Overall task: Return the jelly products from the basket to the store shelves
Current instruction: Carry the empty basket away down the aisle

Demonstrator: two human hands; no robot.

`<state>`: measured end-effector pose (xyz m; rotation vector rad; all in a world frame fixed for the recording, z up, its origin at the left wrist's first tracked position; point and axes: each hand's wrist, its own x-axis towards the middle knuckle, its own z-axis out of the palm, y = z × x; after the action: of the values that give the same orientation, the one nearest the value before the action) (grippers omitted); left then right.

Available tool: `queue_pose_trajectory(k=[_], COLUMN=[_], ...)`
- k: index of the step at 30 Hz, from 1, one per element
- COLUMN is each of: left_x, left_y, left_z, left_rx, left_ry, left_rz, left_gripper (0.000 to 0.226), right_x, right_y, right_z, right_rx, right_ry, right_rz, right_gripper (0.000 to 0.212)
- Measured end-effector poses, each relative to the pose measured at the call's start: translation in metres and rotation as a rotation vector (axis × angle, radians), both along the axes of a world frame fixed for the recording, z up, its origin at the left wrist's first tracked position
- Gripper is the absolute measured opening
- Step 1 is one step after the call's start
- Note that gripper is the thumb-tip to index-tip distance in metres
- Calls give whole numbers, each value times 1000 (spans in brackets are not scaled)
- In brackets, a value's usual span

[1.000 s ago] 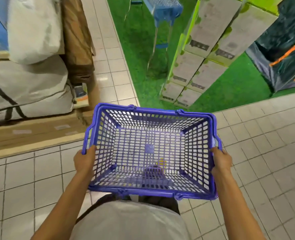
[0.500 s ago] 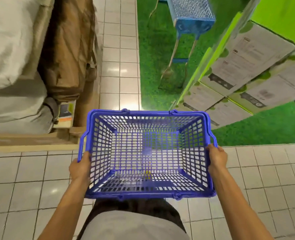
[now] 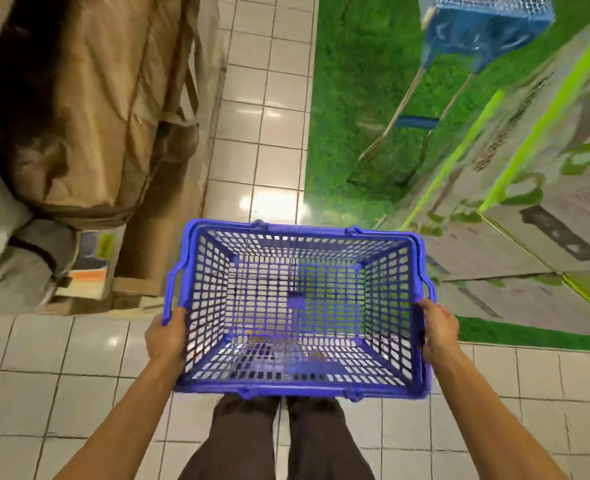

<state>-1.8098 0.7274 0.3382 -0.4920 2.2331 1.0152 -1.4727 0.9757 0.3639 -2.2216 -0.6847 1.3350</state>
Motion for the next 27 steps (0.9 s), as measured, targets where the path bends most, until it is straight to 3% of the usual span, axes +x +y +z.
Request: queue_pose_trajectory(k=[4, 8, 12, 14, 17, 21, 27], left_x=[-5, -9, -11, -11, -9, 1, 9], left_y=[23, 40, 52, 56, 57, 58, 66], left_z=[-71, -149, -214, -240, -276, -311, -325], left_rx=[-36, -11, -26, -53, -134, -217, -226], left_ry=[-80, -187, -249, -223, -133, -71, 11], left_rz=[52, 136, 100, 73, 20, -30, -37], left_gripper=[30, 12, 14, 9, 21, 34, 28], right_x=[-5, -3, 5, 9, 13, 21, 27], right_y=[21, 33, 41, 44, 45, 43, 46], right_z=[-70, -145, -213, -247, -291, -335, -365], right_rx=[-40, -27, -45, -53, -76, -91, -93], right_ry=[6, 22, 40, 58, 56, 31, -5], right_rz=[1, 24, -18, -27, -4, -21, -13], right_gripper=[20, 26, 27, 26, 25, 5, 25])
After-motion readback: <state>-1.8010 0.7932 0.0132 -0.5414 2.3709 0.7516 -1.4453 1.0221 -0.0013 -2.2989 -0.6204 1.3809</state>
